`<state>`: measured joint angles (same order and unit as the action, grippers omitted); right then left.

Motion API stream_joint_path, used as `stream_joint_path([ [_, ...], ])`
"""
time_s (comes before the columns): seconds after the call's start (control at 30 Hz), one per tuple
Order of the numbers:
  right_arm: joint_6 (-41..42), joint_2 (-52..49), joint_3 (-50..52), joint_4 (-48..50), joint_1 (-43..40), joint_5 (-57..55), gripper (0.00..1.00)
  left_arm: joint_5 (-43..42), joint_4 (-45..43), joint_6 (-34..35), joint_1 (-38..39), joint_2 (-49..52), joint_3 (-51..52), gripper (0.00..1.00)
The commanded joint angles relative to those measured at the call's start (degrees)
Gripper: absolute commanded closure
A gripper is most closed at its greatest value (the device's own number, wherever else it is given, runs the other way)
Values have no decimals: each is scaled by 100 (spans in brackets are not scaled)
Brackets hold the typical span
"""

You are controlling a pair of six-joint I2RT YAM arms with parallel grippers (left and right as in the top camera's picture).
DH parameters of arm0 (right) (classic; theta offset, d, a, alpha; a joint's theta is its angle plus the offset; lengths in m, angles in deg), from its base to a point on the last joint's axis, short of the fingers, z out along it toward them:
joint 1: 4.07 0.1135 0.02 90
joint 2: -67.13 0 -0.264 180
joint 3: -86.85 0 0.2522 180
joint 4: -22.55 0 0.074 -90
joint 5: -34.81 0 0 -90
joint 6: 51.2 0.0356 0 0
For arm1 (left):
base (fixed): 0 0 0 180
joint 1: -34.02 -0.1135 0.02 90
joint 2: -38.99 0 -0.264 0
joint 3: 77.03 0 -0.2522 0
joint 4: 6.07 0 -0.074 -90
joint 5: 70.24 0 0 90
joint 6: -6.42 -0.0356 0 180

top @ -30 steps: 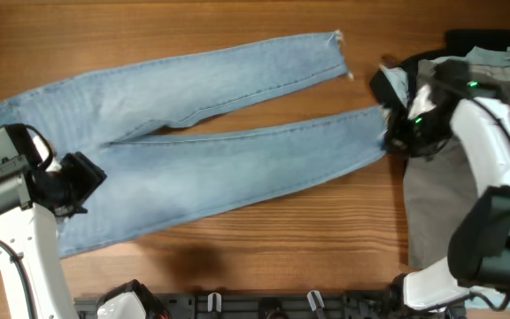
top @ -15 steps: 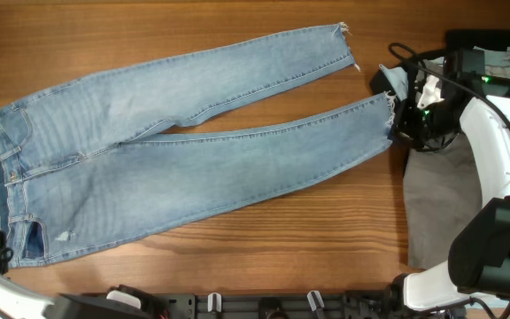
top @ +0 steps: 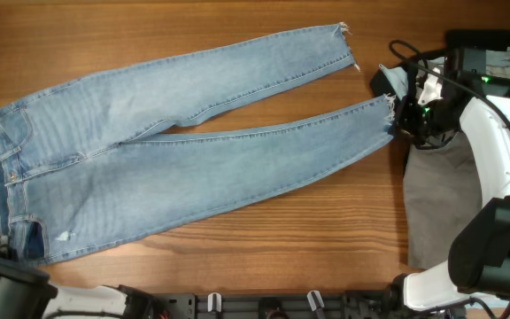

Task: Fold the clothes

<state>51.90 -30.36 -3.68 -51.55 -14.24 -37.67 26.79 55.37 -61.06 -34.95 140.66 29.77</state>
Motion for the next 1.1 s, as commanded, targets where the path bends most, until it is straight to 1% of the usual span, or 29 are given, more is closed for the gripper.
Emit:
stream_joint_path([
  [0.0, -92, 55, -79, 31, 7, -142, 91, 103, -157, -136, -31, 234, -39, 79],
  [0.13, -90, 55, -79, 35, 7, -240, 91, 164, -450, -136, -31, 422, -39, 79],
  [0.17, -90, 55, -79, 33, 7, -343, 91, 131, -584, -136, -31, 448, -39, 77],
  [0.2, -92, 52, -79, 33, 7, -400, 91, -136, -682, -155, -31, 448, -42, 77],
  [0.23, -94, 55, -79, 31, 7, -424, 91, -625, -728, -372, -31, 435, -42, 77],
  [0.27, -90, 55, -79, 31, 7, -422, 91, -1274, -717, -820, -28, 431, -42, 78],
  [0.3, -92, 55, -79, 20, 7, -422, 91, -1384, -608, -999, -28, 420, -52, 78],
  [0.33, -96, 55, -79, 13, 7, -422, 90, -1322, -417, -1036, -48, 369, -85, 80],
  [0.4, -96, 55, -79, 17, 7, -422, 90, -1410, -280, -1117, -107, 223, -149, 81],
  [0.43, -94, 55, -79, 26, 7, -422, 90, -1705, -267, -1388, -138, 118, -173, 77],
  [0.47, -96, 55, -79, 35, 7, -422, 90, -2188, -295, -1670, -175, -46, -184, 69],
  [0.5, -94, 55, -79, 37, 7, -422, 89, -2315, -310, -1762, -188, -146, -184, 65],
  [0.53, -94, 55, -79, 33, 7, -422, 89, -2243, -297, -1766, -190, -210, -184, 60],
  [0.6, -101, 55, -79, 26, 7, -422, 89, -2203, -243, -1766, -210, -232, -181, 58],
  [0.7, -101, 55, -79, 15, 7, -420, 89, -2328, -179, -2109, -262, -234, -179, 61],
  [0.73, -101, 55, -79, 7, 7, -422, 89, -2330, -186, -2131, -319, -234, -179, 61],
  [0.83, -96, 55, -79, 28, 7, -422, 89, -2306, -389, -2218, -529, -234, -175, 54],
  [0.87, -98, 55, -79, 35, 7, -422, 89, -2308, -551, -2214, -590, -223, -153, 49],
  [0.97, -96, 55, -79, 33, 7, -422, 89, -2315, -903, -2232, -614, -57, -153, 41],
  [1.03, -94, 55, -79, 35, 7, -422, 89, -2594, -1078, -2356, -614, 146, -153, 38],
  [1.07, -94, 55, -79, 37, 7, -422, 89, -2876, -1110, -2566, -614, 269, -153, 38],
])
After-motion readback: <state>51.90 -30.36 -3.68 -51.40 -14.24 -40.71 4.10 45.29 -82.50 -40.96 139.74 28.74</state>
